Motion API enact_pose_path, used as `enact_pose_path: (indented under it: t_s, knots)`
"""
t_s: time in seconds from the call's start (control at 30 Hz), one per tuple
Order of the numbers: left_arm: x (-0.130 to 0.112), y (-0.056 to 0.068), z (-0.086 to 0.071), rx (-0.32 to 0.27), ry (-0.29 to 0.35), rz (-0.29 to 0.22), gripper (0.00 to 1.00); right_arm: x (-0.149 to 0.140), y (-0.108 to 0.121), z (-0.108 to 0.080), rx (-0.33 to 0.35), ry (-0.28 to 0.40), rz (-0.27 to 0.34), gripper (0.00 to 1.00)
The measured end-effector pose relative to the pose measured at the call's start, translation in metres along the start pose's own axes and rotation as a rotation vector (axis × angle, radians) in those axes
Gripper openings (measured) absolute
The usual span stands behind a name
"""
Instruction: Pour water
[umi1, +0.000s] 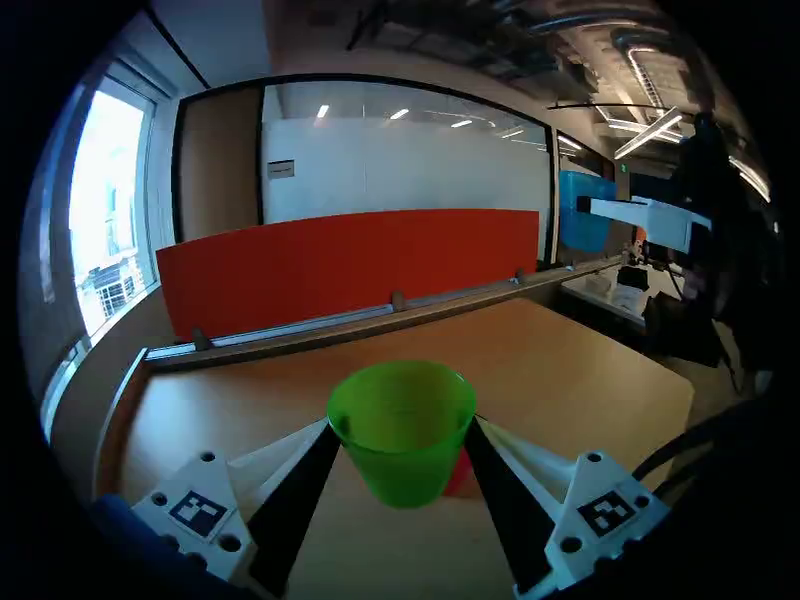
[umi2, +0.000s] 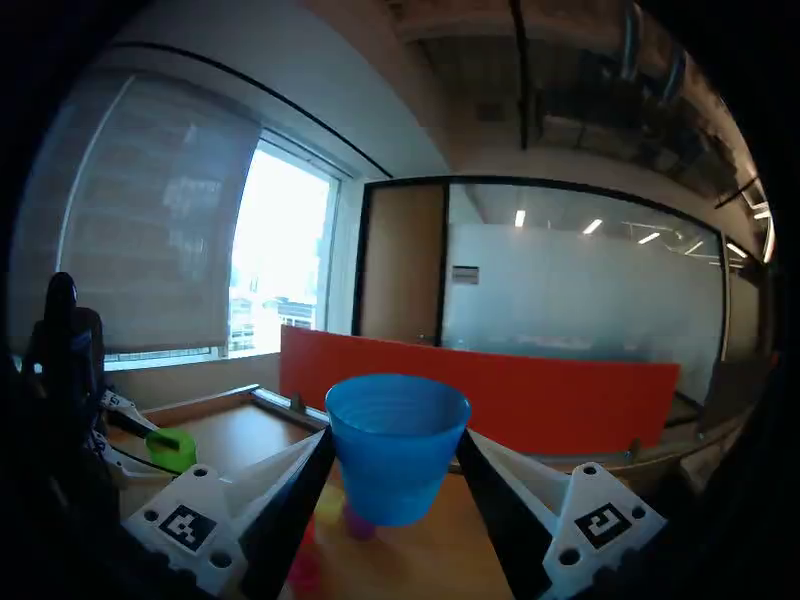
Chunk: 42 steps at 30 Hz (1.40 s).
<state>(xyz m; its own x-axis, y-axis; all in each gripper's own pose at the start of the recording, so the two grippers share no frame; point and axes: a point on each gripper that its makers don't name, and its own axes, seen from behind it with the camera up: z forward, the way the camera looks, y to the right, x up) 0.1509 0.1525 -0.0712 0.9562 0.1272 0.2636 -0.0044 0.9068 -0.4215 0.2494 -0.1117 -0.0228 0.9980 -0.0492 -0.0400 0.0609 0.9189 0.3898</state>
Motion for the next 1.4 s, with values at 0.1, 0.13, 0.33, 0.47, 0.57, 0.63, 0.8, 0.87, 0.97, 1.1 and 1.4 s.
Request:
enact_pose_path:
  t_s: [0.1,0.13,0.33,0.47,0.57,0.63,0.8,0.87,0.97,1.1,1.4]
  knots:
    - [0.001,0.002,0.000,-0.007,-0.001,0.000,0.85,-0.001,-0.002,0.000,0.008,-0.007,-0.009,0.88]
    - [0.001,0.003,0.000,-0.010,-0.001,0.000,0.85,-0.001,-0.003,0.000,0.012,-0.009,-0.012,0.88]
    - [0.004,0.007,0.001,-0.029,0.000,0.004,0.85,-0.002,-0.013,-0.001,0.046,-0.023,-0.030,0.88]
    - [0.007,0.009,0.001,-0.040,0.004,0.010,0.85,-0.004,-0.021,0.000,0.078,-0.034,-0.048,0.88]
    - [0.007,0.012,0.002,-0.052,0.004,0.013,0.85,-0.005,-0.028,0.002,0.107,-0.043,-0.067,0.88]
    - [0.008,0.015,0.002,-0.062,0.004,0.016,0.85,-0.006,-0.033,0.004,0.127,-0.051,-0.081,0.88]
    - [0.012,0.021,0.003,-0.078,0.006,0.029,0.85,-0.005,-0.045,0.009,0.175,-0.064,-0.119,0.88]
    - [0.014,0.024,0.003,-0.083,0.009,0.034,0.85,-0.003,-0.049,0.011,0.192,-0.062,-0.133,0.88]
    - [0.017,0.029,0.002,-0.093,0.012,0.035,0.85,-0.001,-0.056,0.014,0.216,-0.058,-0.156,0.88]
    - [0.019,0.034,0.002,-0.105,0.012,0.035,0.85,0.001,-0.064,0.018,0.246,-0.057,-0.198,0.88]
    - [0.026,0.043,0.000,-0.124,0.017,0.035,0.85,0.002,-0.083,0.022,0.314,-0.061,-0.295,0.88]
